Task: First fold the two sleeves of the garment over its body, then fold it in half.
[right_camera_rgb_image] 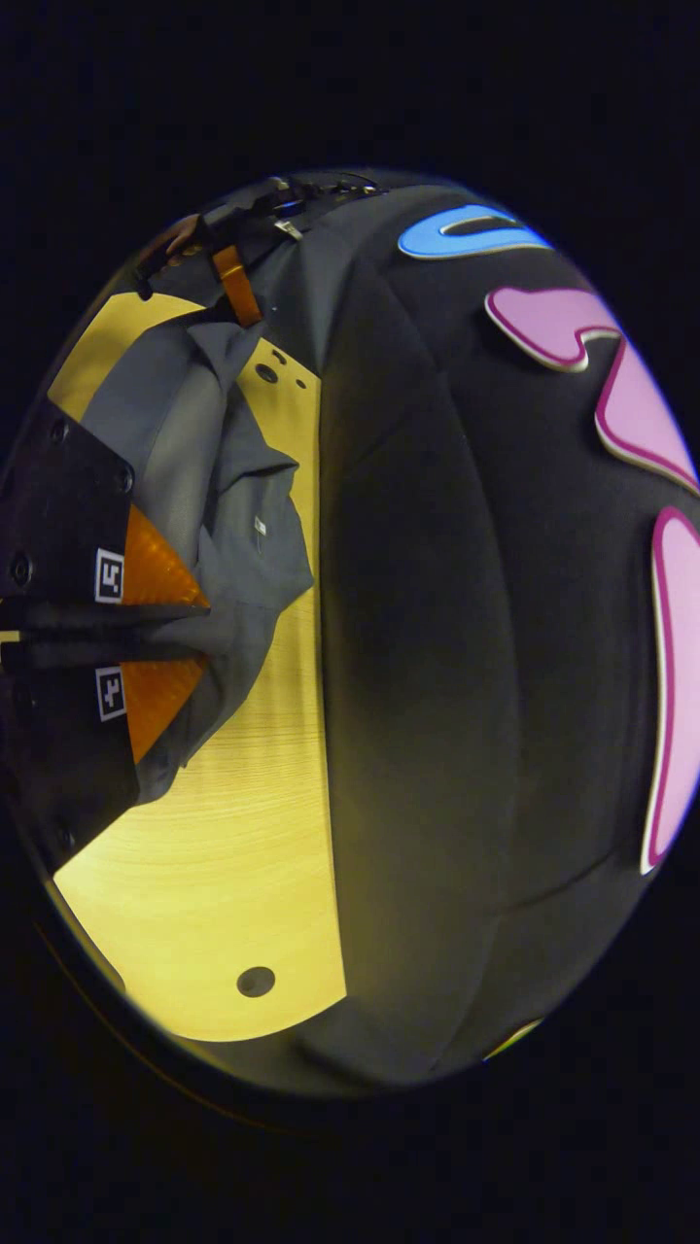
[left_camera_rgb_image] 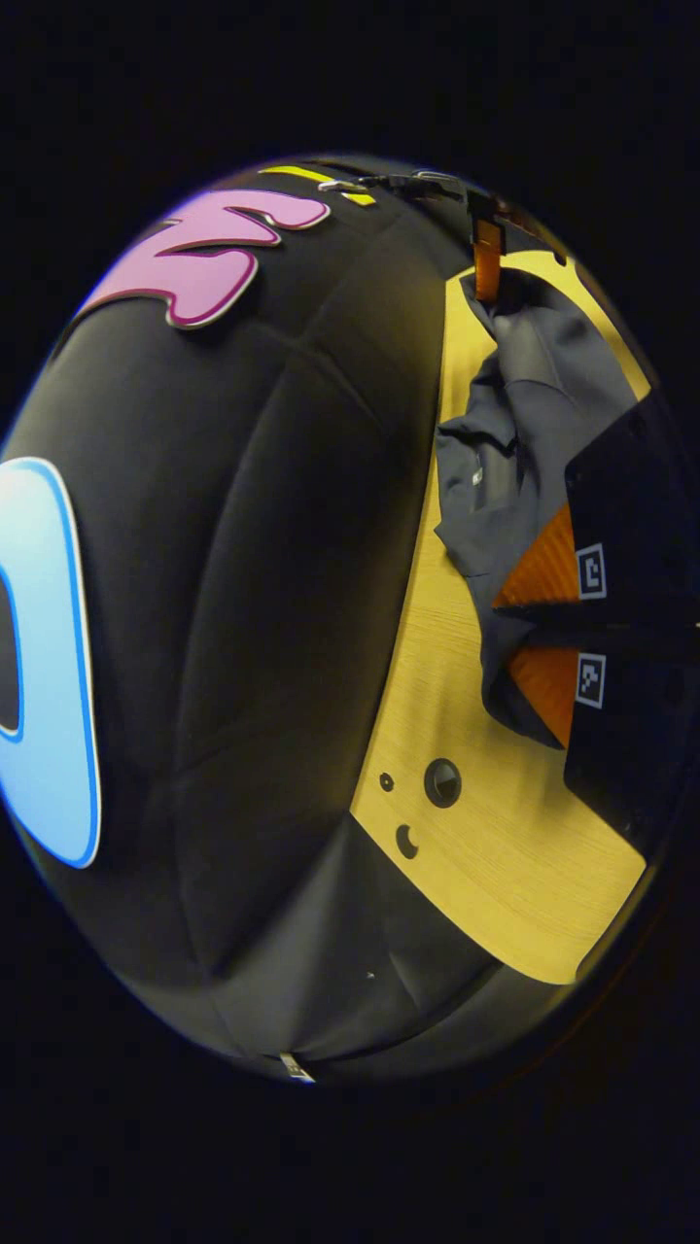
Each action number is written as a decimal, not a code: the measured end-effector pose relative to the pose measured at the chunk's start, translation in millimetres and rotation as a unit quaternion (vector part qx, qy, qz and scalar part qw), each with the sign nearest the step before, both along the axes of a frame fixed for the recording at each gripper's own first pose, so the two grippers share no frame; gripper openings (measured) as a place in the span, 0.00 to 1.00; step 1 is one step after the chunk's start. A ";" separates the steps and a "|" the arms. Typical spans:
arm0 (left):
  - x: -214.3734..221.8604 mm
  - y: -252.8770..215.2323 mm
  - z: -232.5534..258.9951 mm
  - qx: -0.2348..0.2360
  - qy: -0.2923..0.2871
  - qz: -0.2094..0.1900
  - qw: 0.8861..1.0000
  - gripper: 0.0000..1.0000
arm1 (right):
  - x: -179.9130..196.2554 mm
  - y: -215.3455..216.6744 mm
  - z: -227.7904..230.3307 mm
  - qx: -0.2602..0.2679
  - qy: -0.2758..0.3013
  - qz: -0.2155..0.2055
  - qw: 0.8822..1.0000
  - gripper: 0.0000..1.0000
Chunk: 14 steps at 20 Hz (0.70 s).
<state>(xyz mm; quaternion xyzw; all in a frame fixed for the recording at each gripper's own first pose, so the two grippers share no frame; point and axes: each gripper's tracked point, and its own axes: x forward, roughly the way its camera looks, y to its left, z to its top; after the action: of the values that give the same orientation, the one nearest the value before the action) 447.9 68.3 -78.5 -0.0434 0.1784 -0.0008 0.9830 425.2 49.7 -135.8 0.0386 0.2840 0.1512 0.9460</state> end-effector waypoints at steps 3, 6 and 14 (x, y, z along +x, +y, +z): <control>6.6 -7.9 -0.8 0.012 -0.003 0.000 1.000 0.08 | 8.5 -4.5 -12.8 -0.001 0.013 -0.019 1.000 0.16; 0.6 -13.4 -2.5 0.014 0.005 0.004 1.000 0.19 | 11.9 -12.8 -6.6 -0.011 0.001 -0.031 0.999 0.17; -73.6 10.8 71.9 0.072 -0.076 0.059 0.993 0.96 | -30.1 -27.5 46.6 -0.041 -0.064 -0.024 0.997 0.98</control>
<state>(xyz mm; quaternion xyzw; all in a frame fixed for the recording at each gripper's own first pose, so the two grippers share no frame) 374.3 79.1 -6.6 0.0174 0.1003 0.0671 0.9925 395.1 22.1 -89.1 -0.0030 0.2281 0.1187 0.9664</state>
